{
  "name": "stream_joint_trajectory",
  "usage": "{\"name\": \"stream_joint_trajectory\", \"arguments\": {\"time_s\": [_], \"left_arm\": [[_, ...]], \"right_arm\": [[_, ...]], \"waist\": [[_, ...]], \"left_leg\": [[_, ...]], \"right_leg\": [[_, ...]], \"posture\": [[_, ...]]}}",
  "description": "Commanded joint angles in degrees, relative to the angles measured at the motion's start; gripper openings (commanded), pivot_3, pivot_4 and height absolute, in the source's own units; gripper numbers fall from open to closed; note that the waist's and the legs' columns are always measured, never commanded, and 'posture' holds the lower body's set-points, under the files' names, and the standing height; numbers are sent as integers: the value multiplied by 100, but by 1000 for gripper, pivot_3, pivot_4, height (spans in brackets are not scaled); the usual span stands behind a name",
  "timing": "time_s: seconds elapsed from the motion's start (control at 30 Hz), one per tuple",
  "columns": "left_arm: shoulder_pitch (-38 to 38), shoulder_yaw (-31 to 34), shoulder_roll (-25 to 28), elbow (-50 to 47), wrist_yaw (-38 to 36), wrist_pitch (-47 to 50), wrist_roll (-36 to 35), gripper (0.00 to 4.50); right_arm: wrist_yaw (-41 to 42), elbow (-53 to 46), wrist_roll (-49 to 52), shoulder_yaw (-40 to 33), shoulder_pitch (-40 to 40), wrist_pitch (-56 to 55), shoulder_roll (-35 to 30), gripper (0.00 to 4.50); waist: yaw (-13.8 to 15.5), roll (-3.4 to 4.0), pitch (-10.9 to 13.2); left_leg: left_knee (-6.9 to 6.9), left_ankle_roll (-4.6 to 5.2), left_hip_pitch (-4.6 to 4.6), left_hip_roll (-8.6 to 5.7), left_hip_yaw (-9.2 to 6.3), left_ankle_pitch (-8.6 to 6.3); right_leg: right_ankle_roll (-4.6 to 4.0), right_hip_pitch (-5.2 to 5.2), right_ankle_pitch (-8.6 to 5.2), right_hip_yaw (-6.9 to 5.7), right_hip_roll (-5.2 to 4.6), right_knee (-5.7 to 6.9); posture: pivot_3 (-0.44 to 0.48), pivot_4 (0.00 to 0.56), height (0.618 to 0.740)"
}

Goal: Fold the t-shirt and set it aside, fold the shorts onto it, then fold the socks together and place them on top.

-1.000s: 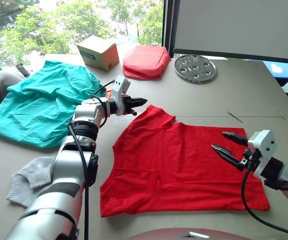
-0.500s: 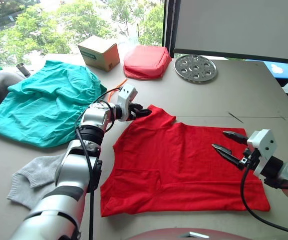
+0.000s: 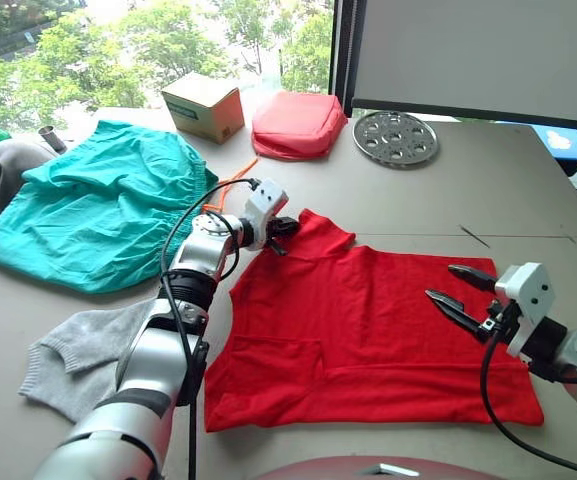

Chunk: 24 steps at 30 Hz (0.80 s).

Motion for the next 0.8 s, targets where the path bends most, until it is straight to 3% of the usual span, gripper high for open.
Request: {"name": "stream_joint_trajectory", "arguments": {"time_s": [0.03, 0.2, 0.43, 0.8], "left_arm": [[81, -7, -125, -197, -222, 92, -176, 43], [-86, 183, 190, 150, -530, -767, -220, 43], [-314, 333, 683, 788, -759, -3353, -154, 43], [931, -1, 1092, -143, -2307, -6763, -486, 43]], "right_arm": [[-70, -271, 5, -90, 16, -63, 8, 2718], [-89, -262, 15, -97, -5, -39, -4, 2718], [-60, -131, 21, -156, -65, -4, -73, 2718], [32, -43, 63, -140, -158, 116, -168, 2718]], "waist": [[-9, 0, 0], [-57, 2, 2], [-25, 1, 4], [-59, 9, 4]], "left_leg": [[1, 1, 1, 0, 0, 0], [0, 2, 1, 3, -1, -1], [-2, 2, -2, 8, 1, -1], [-2, 3, 4, 14, 16, -2]], "right_leg": [[0, 2, 0, 0, 0, 0], [1, 0, -1, 0, 5, 0], [-1, -5, 0, -1, 7, -3], [-3, -5, 1, -1, -1, -3]], "posture": [[0, 150, 739], [0, 150, 739], [0, 150, 739], [0, 150, 739]]}}
